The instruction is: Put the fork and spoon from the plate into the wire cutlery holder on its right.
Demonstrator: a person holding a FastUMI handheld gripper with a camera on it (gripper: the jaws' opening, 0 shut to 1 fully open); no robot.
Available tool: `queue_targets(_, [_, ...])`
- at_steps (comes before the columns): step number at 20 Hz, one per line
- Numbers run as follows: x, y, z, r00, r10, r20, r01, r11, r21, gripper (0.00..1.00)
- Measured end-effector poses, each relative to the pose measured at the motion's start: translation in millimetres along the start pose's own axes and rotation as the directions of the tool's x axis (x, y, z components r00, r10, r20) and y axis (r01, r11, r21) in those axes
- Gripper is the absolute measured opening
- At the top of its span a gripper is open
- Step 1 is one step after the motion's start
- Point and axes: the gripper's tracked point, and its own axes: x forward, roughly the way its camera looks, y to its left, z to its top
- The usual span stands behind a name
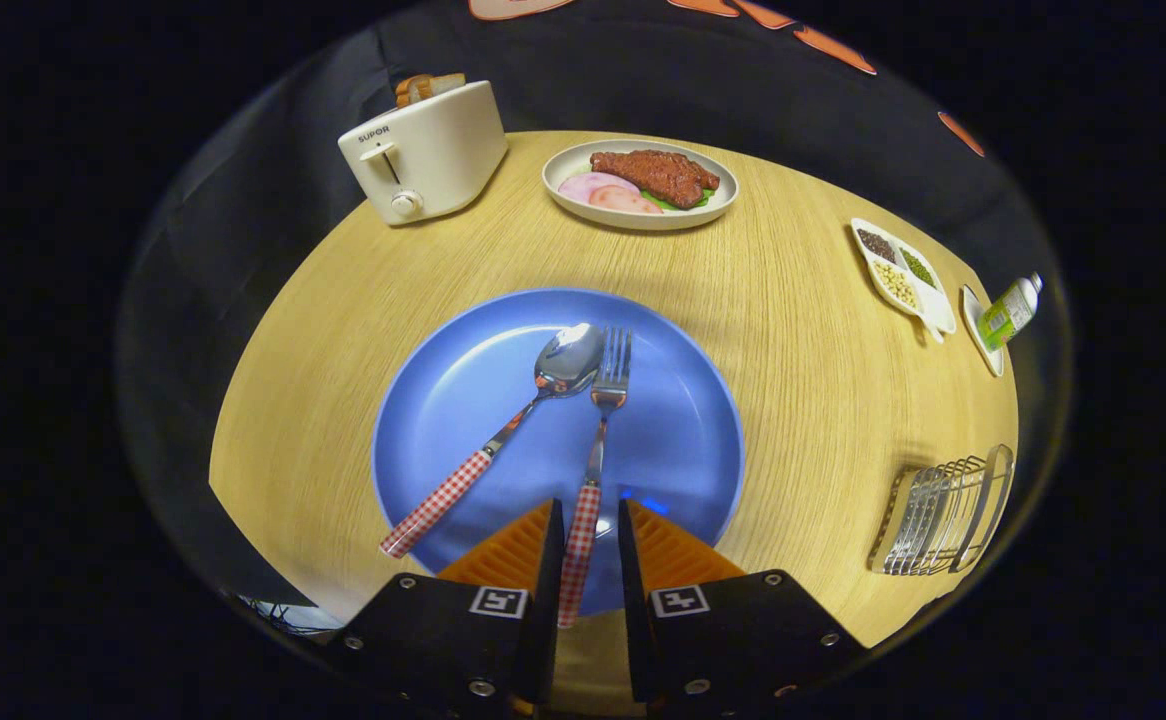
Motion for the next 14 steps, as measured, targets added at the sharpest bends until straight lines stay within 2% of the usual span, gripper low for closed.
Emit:
queue_targets(1, [0.1,0.2,-0.9,1.0,0.001,-0.008,-0.001,1.0,0.003,0.23])
queue_targets(7, [-1.4,-10.4,4.1,1.0,-0.016,0.005,0.015,1.0,0.027,0.1])
queue_targets(14, [-24.2,-22.9,5.4,0.999,-0.007,0.041,0.005,0.999,0.032,0.09])
